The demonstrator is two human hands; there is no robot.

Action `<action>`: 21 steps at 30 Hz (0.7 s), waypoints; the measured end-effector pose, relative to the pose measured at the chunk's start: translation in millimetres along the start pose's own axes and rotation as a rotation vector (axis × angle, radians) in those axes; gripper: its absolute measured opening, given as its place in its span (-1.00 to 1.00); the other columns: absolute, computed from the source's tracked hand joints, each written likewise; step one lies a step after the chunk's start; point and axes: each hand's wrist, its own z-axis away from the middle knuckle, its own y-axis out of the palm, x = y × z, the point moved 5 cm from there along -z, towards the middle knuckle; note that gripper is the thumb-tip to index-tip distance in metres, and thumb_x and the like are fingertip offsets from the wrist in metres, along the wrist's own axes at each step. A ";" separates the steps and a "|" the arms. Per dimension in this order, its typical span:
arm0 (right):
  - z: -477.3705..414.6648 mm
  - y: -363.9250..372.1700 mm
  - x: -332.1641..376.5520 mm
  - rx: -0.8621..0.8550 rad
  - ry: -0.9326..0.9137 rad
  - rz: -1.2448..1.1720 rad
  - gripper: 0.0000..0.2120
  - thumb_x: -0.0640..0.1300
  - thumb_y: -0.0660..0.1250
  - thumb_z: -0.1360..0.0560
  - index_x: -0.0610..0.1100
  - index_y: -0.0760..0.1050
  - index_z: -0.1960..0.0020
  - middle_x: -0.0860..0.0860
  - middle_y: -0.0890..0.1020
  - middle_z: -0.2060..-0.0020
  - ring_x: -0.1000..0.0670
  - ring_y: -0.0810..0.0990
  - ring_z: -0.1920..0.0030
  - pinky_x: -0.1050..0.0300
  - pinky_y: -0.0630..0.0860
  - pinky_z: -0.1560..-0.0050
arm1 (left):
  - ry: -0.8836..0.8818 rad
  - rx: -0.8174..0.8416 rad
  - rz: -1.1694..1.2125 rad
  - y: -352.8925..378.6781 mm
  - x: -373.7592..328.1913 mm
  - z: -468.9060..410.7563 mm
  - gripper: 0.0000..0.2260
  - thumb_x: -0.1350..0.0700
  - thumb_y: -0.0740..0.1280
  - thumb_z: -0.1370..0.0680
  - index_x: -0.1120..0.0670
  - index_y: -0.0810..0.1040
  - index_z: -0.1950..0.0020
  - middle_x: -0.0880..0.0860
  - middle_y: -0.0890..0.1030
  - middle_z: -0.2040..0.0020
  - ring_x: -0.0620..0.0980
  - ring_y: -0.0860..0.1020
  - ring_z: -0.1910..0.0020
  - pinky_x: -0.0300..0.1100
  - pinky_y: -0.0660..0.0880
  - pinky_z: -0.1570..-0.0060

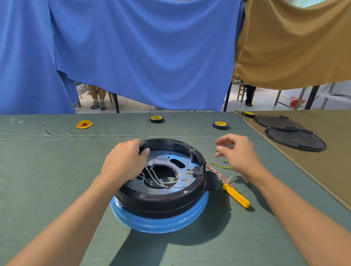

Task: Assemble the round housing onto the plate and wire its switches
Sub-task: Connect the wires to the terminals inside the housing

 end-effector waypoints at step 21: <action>18.1 125.3 119.7 0.427 0.046 -0.234 -0.92 -0.21 0.36 -0.55 -0.11 0.62 0.08 0.01 0.68 0.29 0.10 0.65 0.22 0.17 0.55 0.13 | -0.336 -0.001 0.727 0.7 63.2 -9.2 -0.90 0.13 0.37 -0.56 0.05 0.64 -0.05 0.07 0.68 0.06 0.06 0.65 0.09 -0.07 0.59 -0.01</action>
